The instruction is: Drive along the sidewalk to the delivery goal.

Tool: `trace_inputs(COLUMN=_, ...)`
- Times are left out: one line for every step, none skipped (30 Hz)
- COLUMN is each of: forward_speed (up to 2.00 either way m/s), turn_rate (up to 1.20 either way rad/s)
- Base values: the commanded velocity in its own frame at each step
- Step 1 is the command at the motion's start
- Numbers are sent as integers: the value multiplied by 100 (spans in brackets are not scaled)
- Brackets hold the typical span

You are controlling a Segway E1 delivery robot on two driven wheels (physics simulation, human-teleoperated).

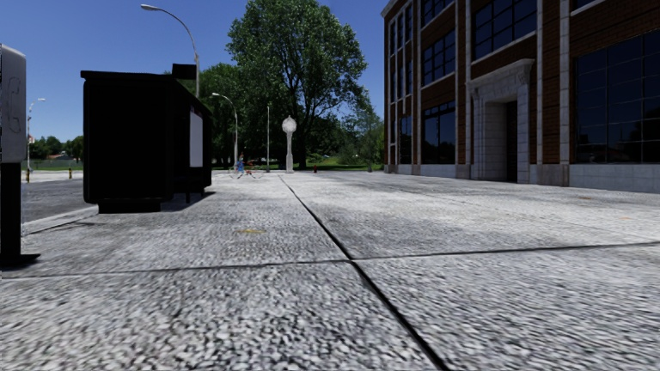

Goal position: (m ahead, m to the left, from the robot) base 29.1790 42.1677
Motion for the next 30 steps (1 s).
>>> trace_inputs(forward_speed=200, turn_rate=0)
trace_inputs(forward_speed=200, turn_rate=0)
trace_inputs(forward_speed=200, turn_rate=0)
trace_inputs(forward_speed=200, turn_rate=0)
trace_inputs(forward_speed=200, turn_rate=0)
trace_inputs(forward_speed=200, turn_rate=0)
trace_inputs(forward_speed=200, turn_rate=0)
trace_inputs(forward_speed=200, turn_rate=0)
trace_inputs(forward_speed=200, turn_rate=0)
trace_inputs(forward_speed=200, turn_rate=0)
trace_inputs(forward_speed=200, turn_rate=0)
trace_inputs(forward_speed=200, turn_rate=0)
trace_inputs(forward_speed=200, turn_rate=0)
trace_inputs(forward_speed=200, turn_rate=0)
trace_inputs(forward_speed=200, turn_rate=0)
trace_inputs(forward_speed=200, turn_rate=0)
trace_inputs(forward_speed=200, turn_rate=0)
trace_inputs(forward_speed=200, turn_rate=0)
trace_inputs(forward_speed=200, turn_rate=0)
trace_inputs(forward_speed=200, turn_rate=0)
trace_inputs(forward_speed=200, turn_rate=0)
trace_inputs(forward_speed=200, turn_rate=0)
trace_inputs(forward_speed=200, turn_rate=0)
trace_inputs(forward_speed=200, turn_rate=0)
trace_inputs(forward_speed=200, turn_rate=0)
trace_inputs(forward_speed=200, turn_rate=0)
trace_inputs(forward_speed=200, turn_rate=0)
trace_inputs(forward_speed=200, turn_rate=0)
trace_inputs(forward_speed=200, turn_rate=0)
trace_inputs(forward_speed=200, turn_rate=0)
